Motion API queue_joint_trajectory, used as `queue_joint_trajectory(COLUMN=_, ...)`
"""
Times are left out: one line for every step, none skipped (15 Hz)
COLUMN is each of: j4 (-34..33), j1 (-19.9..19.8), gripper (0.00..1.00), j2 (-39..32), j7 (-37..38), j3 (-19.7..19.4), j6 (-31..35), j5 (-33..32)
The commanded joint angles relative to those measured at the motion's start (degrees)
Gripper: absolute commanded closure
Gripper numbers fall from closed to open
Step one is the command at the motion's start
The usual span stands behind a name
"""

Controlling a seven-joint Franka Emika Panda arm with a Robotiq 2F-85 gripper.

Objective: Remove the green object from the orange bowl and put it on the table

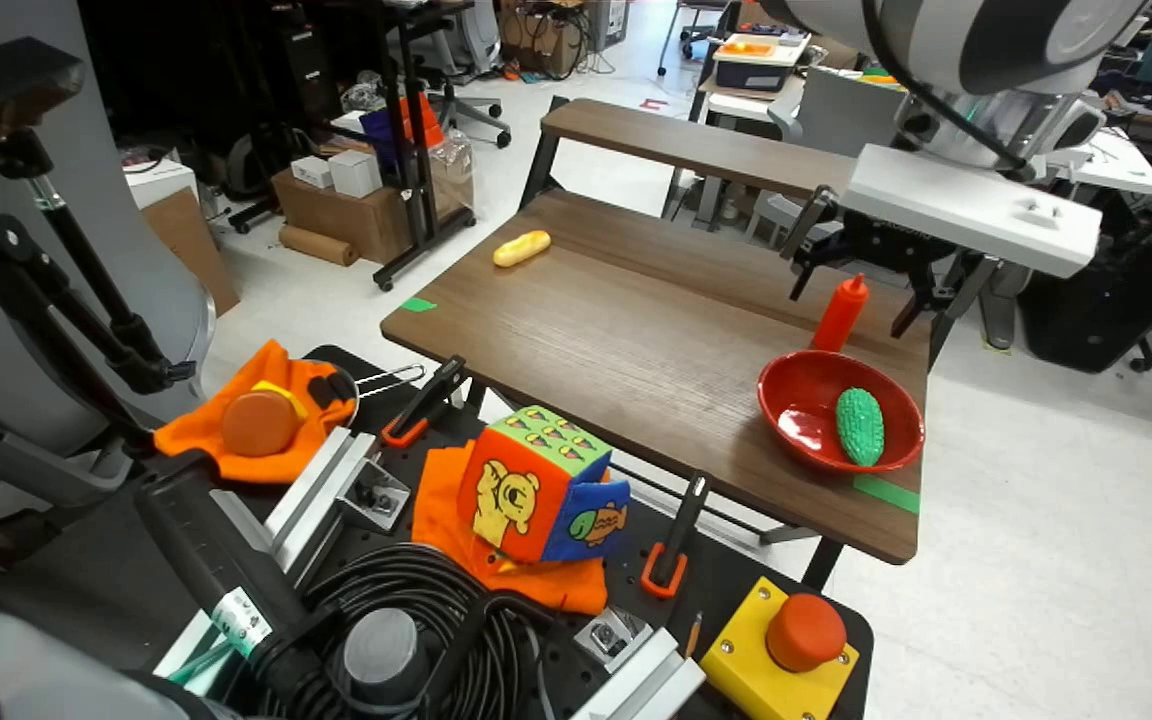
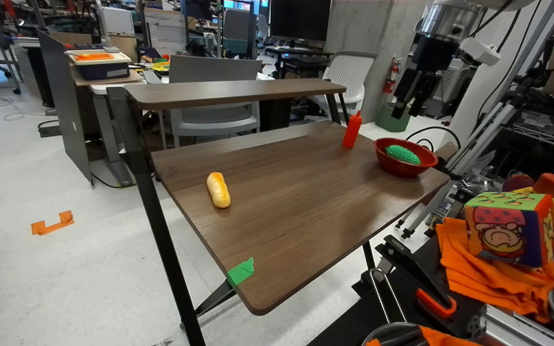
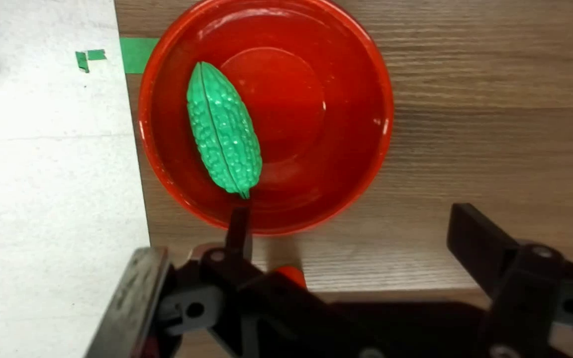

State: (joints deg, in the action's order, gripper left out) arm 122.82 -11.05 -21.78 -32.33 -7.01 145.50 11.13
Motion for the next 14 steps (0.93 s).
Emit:
queue_joint_trajectory(j4=-3.3, j1=-2.5, gripper=0.0, j2=-4.5, j7=0.2, j3=1.2, j6=1.2, j5=-5.0)
queue_joint_trajectory(j4=-4.0, j1=-2.7, gripper=0.0, j2=-5.6, j7=0.7, j3=1.1, j6=1.1, j5=-6.4)
queue_joint_trajectory(j4=-4.6, j1=-3.0, gripper=0.0, j2=-6.6, j7=0.9, j3=1.2, j6=1.2, j5=-7.5)
queue_joint_trajectory(j4=-5.1, j1=-3.1, gripper=0.0, j2=-7.4, j7=1.2, j3=1.3, j6=1.7, j5=-8.5)
queue_joint_trajectory(j4=-5.7, j1=-3.4, gripper=0.0, j2=-8.3, j7=1.3, j3=1.5, j6=2.2, j5=-8.9)
queue_joint_trajectory(j4=-6.0, j1=-3.5, gripper=0.0, j2=-9.1, j7=1.8, j3=1.5, j6=3.2, j5=-9.5)
queue_joint_trajectory(j4=-6.4, j1=-3.5, gripper=0.0, j2=-9.8, j7=2.2, j3=1.6, j6=4.0, j5=-10.0)
queue_joint_trajectory(j4=-6.7, j1=-3.5, gripper=0.0, j2=-10.6, j7=2.6, j3=1.6, j6=5.0, j5=-10.5)
queue_joint_trajectory(j4=-6.9, j1=-3.4, gripper=0.0, j2=-11.3, j7=3.1, j3=1.5, j6=5.9, j5=-11.2)
queue_joint_trajectory(j4=-7.1, j1=-3.2, gripper=0.0, j2=-12.0, j7=3.8, j3=1.3, j6=6.7, j5=-12.1)
queue_joint_trajectory(j4=-7.4, j1=-3.0, gripper=0.0, j2=-12.7, j7=4.7, j3=0.9, j6=7.5, j5=-13.2)
queue_joint_trajectory(j4=-7.6, j1=-2.9, gripper=0.0, j2=-13.3, j7=5.5, j3=0.7, j6=7.9, j5=-14.1)
queue_joint_trajectory(j4=-7.9, j1=-2.6, gripper=0.0, j2=-14.0, j7=6.4, j3=0.4, j6=8.0, j5=-15.2)
queue_joint_trajectory(j4=-8.0, j1=-2.4, gripper=0.0, j2=-14.5, j7=7.2, j3=0.1, j6=8.4, j5=-16.2)
